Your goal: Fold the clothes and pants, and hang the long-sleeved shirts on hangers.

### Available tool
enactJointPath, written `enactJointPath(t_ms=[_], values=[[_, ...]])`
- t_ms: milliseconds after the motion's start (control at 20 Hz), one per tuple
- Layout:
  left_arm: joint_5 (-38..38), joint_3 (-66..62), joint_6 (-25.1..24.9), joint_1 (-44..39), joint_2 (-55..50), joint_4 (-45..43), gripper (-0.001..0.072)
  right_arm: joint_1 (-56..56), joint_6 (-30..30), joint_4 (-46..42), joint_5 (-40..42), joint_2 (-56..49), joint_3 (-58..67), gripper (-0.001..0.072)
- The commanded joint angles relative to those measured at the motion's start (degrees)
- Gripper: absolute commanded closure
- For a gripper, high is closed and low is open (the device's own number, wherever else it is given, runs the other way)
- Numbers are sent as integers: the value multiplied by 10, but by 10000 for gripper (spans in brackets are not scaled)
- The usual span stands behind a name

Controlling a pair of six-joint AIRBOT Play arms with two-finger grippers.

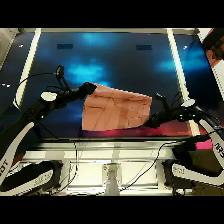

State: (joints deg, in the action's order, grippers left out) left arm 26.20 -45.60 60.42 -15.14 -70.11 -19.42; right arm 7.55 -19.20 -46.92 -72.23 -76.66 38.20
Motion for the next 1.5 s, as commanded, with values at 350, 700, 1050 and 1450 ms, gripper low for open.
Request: enactJointPath(t_ms=[350,700,1050,1450], values=[[0,0,0,0,0,0,138,-85,-115,48,34,17,0,695],[14,0,0,40,32,1,139,-38,-267,294,-4,96,80,696],[169,6,2,111,56,-125,165,61,-374,270,11,94,89,695],[187,31,2,118,56,-162,165,63,-403,71,-2,95,22,695]])
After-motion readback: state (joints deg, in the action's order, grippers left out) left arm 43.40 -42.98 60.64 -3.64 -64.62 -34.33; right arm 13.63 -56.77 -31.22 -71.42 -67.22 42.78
